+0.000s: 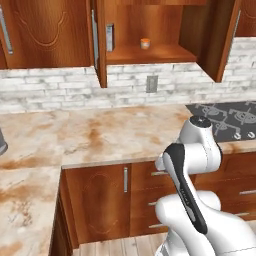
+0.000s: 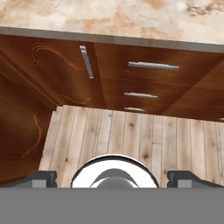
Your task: Pick the avocado and bread from the counter and place them on the plate. Then pick the jam from the cabinet and place it next to the plate. Lastly close the cabinet door.
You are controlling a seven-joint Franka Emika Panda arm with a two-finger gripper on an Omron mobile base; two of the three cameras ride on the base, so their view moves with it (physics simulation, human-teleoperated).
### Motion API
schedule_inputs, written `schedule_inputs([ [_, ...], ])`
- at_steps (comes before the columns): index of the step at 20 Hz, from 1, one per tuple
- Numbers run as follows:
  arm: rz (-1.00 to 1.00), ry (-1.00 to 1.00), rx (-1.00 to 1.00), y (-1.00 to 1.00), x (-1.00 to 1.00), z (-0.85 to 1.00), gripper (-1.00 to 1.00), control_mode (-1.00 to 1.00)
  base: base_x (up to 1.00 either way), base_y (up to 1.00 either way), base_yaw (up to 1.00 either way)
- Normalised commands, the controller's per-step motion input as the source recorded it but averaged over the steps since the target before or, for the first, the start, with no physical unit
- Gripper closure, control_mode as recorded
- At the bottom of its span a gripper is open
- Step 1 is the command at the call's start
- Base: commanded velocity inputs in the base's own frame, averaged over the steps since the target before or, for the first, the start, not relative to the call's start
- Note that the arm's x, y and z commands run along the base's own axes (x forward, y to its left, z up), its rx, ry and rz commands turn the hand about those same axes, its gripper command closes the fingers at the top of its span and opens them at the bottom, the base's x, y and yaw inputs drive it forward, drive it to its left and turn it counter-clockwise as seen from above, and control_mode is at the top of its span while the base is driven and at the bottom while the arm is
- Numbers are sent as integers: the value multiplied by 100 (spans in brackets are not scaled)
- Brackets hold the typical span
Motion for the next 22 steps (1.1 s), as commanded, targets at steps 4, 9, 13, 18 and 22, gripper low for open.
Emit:
schedule_inputs([
  [4,0,0,0,0,0,0,-100,100,42,14,-15],
  [9,0,0,0,0,0,0,-100,100,45,19,-10],
  [13,0,0,0,0,0,0,-100,100,44,22,-9],
  [18,0,0,0,0,0,0,-100,100,43,28,-8],
  [22,0,0,0,0,0,0,-100,100,38,34,-7],
])
